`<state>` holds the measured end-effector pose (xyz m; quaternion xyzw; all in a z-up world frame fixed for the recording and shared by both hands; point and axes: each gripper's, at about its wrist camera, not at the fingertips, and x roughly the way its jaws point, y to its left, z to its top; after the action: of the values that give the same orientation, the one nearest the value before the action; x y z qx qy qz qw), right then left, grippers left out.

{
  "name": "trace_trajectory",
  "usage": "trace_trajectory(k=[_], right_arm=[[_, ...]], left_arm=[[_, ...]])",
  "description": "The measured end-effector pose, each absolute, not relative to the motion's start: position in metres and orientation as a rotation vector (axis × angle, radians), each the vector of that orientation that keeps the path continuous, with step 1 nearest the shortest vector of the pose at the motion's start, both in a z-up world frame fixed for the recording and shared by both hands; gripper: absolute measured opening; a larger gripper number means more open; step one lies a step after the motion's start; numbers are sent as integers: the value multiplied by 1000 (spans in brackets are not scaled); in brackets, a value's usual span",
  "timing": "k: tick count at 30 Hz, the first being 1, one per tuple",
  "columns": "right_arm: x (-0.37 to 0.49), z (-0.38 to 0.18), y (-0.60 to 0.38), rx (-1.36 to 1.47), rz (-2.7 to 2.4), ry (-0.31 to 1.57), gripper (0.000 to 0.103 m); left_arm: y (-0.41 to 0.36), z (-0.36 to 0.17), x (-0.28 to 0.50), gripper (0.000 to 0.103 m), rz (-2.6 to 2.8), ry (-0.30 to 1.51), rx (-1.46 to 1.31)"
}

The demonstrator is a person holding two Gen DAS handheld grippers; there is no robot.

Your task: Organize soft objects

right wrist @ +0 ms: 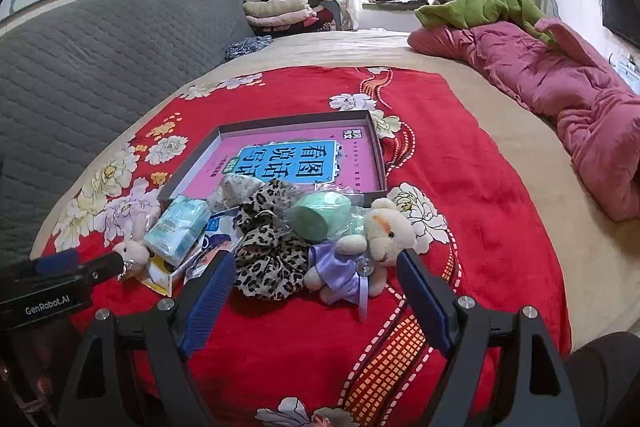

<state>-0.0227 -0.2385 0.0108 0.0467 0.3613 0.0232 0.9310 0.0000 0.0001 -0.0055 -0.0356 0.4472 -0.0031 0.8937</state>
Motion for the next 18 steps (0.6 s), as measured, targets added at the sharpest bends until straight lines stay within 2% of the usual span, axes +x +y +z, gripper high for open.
trace_trajectory(k=[18], right_arm=[[-22, 11, -244, 117, 53, 737, 82]], left_arm=[[11, -8, 1, 86, 11, 928, -82]])
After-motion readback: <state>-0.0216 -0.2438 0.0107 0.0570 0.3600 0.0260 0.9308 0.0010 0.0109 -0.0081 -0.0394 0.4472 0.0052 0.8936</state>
